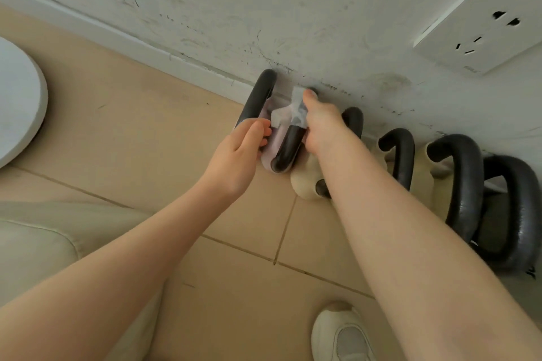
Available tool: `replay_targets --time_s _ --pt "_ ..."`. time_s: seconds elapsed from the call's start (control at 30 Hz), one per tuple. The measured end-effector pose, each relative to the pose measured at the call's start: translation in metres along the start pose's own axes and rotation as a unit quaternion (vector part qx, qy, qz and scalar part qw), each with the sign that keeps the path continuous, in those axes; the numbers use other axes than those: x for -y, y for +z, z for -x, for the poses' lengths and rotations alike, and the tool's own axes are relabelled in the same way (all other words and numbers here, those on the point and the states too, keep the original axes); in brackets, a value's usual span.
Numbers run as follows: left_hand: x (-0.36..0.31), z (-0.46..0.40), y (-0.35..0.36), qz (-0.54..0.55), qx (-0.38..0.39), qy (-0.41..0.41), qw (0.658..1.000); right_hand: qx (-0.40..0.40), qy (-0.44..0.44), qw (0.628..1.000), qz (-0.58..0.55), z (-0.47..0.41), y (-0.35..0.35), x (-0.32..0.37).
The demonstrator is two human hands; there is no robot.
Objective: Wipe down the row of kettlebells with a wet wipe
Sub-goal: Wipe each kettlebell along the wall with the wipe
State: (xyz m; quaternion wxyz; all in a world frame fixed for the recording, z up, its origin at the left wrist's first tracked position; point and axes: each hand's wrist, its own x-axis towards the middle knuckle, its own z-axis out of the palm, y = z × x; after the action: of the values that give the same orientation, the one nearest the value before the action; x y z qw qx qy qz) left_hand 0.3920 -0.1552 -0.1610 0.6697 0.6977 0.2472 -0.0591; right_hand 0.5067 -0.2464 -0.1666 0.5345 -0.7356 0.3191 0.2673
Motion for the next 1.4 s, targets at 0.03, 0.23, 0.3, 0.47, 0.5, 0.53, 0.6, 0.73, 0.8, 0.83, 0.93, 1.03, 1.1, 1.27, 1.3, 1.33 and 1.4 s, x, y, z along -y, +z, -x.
replay_targets --time_s 0.03,0.23,0.3,0.47,0.5,0.53,0.6,0.73,0.8,0.83,0.93,1.03,1.1,1.27,1.3,1.33,1.4 --pt "-0.002 -0.003 0.000 -0.009 -0.006 0.007 1.000 0.002 0.001 1.000 0.021 0.006 0.000 -0.007" --pt "-0.023 -0.036 0.016 -0.153 0.065 -0.043 0.985 0.112 -0.094 0.984 -0.098 0.024 0.003 -0.082" --pt "-0.034 -0.047 0.024 -0.231 0.097 -0.074 0.965 0.113 -0.133 0.979 -0.100 0.026 0.009 -0.097" --pt "-0.045 -0.067 0.039 -0.371 0.132 -0.132 0.910 0.104 -0.035 0.989 -0.096 0.013 0.001 -0.060" --pt "-0.046 -0.071 0.039 -0.392 0.137 -0.137 0.899 0.108 -0.014 0.989 -0.098 0.010 -0.002 -0.052" --pt "-0.046 -0.073 0.038 -0.390 0.144 -0.151 0.897 0.105 -0.012 0.989 -0.103 0.008 -0.001 -0.051" --pt "-0.047 -0.076 0.034 -0.330 0.165 -0.195 0.909 0.099 -0.071 0.986 -0.113 0.014 0.007 -0.066" --pt "-0.043 -0.077 0.031 -0.265 0.169 -0.203 0.927 0.087 -0.232 0.968 -0.051 0.020 0.014 -0.110" --pt "-0.041 -0.076 0.032 -0.277 0.164 -0.194 0.927 0.107 -0.221 0.968 -0.058 0.014 0.009 -0.101" --pt "-0.040 -0.076 0.032 -0.284 0.159 -0.187 0.927 0.112 -0.210 0.968 -0.075 0.013 0.007 -0.093" --pt "-0.038 -0.077 0.033 -0.276 0.147 -0.170 0.934 0.080 -0.179 0.972 -0.131 0.011 0.016 -0.086" --pt "-0.036 -0.079 0.033 -0.267 0.151 -0.160 0.938 -0.006 -0.223 0.974 -0.047 0.020 0.027 -0.107" --pt "-0.034 -0.075 0.032 -0.259 0.151 -0.150 0.942 -0.025 -0.255 0.966 0.031 0.021 0.029 -0.124" --pt "-0.029 -0.061 0.028 -0.236 0.137 -0.118 0.955 -0.056 -0.279 0.959 0.010 0.013 0.036 -0.134" --pt "-0.029 -0.059 0.027 -0.221 0.131 -0.124 0.958 -0.059 -0.273 0.960 -0.002 0.011 0.038 -0.133" --pt "-0.028 -0.058 0.026 -0.201 0.120 -0.134 0.963 -0.061 -0.270 0.961 -0.016 0.011 0.039 -0.130" --pt "-0.026 -0.056 0.025 -0.149 0.097 -0.154 0.972 -0.067 -0.259 0.962 -0.052 0.016 0.041 -0.125"
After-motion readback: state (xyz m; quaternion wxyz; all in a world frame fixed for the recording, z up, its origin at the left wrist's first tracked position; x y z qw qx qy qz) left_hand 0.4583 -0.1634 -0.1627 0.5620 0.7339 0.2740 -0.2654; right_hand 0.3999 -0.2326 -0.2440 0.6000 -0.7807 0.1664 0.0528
